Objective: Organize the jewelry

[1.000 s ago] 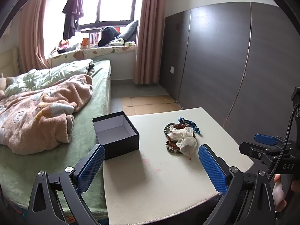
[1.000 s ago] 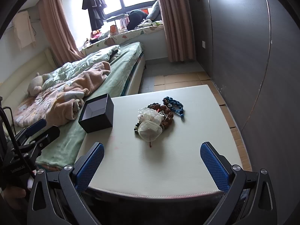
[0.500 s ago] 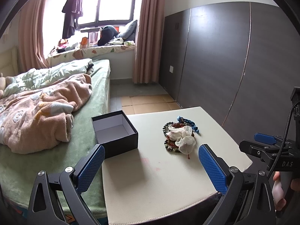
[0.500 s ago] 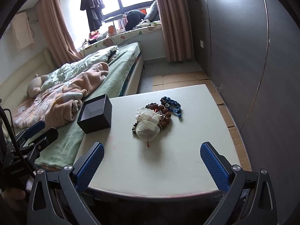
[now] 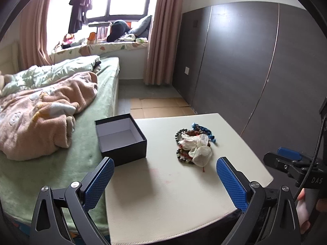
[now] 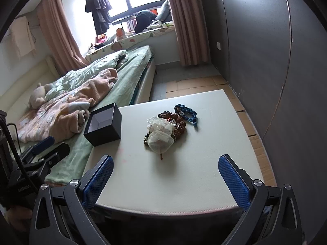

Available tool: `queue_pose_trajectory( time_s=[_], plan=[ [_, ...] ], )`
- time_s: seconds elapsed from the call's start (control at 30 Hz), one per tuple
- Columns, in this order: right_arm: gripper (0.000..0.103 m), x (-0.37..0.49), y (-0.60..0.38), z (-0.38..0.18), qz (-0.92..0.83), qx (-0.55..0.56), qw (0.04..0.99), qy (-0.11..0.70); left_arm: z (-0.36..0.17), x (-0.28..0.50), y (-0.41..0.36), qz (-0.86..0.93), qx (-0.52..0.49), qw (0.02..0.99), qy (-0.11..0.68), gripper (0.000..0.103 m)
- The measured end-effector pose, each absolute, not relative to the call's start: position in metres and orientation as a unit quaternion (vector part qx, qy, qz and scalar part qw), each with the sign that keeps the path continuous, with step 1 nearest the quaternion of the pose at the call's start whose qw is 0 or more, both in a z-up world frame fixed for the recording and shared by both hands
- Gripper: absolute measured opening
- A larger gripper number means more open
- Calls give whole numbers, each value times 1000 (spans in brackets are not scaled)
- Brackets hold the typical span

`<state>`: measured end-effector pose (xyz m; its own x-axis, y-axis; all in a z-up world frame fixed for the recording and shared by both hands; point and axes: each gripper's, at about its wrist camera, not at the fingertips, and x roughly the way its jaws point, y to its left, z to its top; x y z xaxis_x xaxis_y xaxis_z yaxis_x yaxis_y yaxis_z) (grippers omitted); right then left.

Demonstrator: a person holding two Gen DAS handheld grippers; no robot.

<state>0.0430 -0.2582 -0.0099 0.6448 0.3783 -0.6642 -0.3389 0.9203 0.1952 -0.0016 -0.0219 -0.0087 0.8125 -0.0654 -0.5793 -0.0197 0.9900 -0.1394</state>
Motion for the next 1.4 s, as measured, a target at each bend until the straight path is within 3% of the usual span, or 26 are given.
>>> queue_pose_trajectory(
  time_s=[0.4, 0.63, 0.73, 1.2, 1.4],
  plan=[
    [102, 71, -269, -17, 171, 74, 898, 399, -18, 38, -31, -23, -77, 945, 317, 100],
    [97, 103, -284, -27, 151, 127, 886, 420, -35, 73, -37, -39, -92, 932, 348, 84],
    [92, 115, -289, -33, 142, 145, 879, 431, -40, 84, -40, -47, -98, 928, 356, 83],
    [92, 151, -308, -49, 115, 211, 859, 452, -80, 131, -77, -102, -97, 899, 415, 66],
    [92, 162, -306, -52, 121, 210, 856, 456, -98, 149, -87, -107, -86, 890, 435, 53]
  ],
)
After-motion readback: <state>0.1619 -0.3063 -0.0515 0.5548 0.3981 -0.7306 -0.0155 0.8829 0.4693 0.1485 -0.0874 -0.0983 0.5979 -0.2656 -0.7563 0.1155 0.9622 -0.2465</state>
